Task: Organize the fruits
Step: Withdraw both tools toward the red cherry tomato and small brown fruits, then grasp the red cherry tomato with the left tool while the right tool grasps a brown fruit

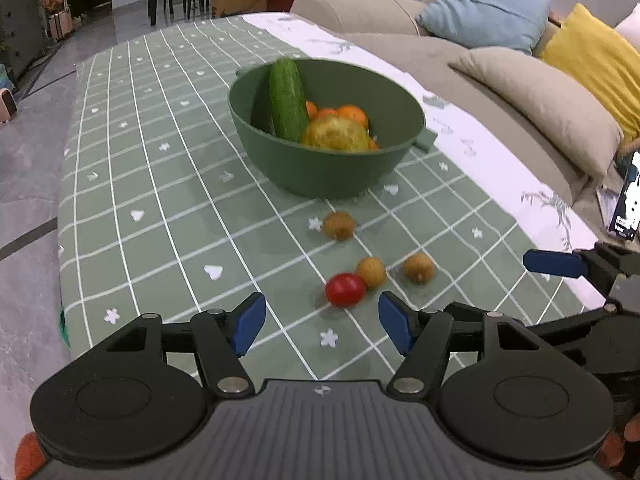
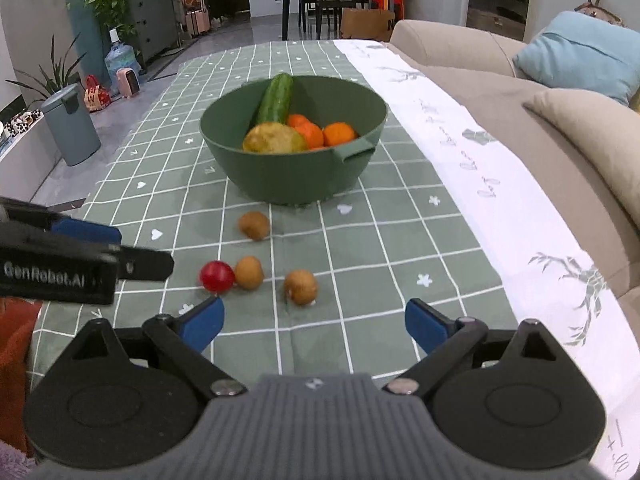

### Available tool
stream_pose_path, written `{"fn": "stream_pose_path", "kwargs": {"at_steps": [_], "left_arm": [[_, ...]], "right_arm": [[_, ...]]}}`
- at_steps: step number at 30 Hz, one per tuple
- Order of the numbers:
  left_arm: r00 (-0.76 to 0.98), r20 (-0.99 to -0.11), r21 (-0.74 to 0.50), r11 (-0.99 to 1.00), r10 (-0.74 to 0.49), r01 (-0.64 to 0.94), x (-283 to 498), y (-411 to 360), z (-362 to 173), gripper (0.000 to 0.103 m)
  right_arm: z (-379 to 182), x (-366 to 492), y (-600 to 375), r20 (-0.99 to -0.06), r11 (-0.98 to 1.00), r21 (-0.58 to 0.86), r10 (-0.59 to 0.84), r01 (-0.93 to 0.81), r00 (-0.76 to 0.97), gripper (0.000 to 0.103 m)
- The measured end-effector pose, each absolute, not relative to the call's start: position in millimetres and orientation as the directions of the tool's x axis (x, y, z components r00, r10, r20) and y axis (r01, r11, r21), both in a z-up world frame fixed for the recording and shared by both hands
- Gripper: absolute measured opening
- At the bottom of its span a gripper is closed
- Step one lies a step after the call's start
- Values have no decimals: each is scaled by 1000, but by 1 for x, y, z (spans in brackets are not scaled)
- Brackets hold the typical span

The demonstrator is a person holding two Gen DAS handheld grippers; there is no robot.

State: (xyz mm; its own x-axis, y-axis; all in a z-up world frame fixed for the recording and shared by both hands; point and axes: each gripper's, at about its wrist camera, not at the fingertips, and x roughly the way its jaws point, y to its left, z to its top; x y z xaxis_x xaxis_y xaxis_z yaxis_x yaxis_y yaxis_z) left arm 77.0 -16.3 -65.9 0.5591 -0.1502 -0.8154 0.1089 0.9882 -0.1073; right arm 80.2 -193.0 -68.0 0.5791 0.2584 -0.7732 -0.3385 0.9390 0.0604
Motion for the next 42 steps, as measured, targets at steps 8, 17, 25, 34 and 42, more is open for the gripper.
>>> {"fn": "stream_pose_path", "kwargs": {"at_steps": [8,17,25,34,42], "left_arm": [[536,-829,-131,987,-161,94,83,-15,-81,68],[505,-845,-146,985,-175,97,99,-21,-95,54],[496,-846,-175,980,-197,93,111,-23,-102,54],[481,-850,-194,976,-215,94,119,-24,-109,54],[480,-848,-190,975,-224,118,120,-28,-109,43]], "right_arm": [[-80,84,-188,-782,921,45,274,-387,560,79],[-92,102,-184,-790,909,74,304,-410,532,43],[-98,112,-182,-785,898,80,324,-432,528,35],[-108,125,-182,-789,890,127,358,-437,500,23],[-111,128,-184,-786,888,155,377,-434,490,20]]}}
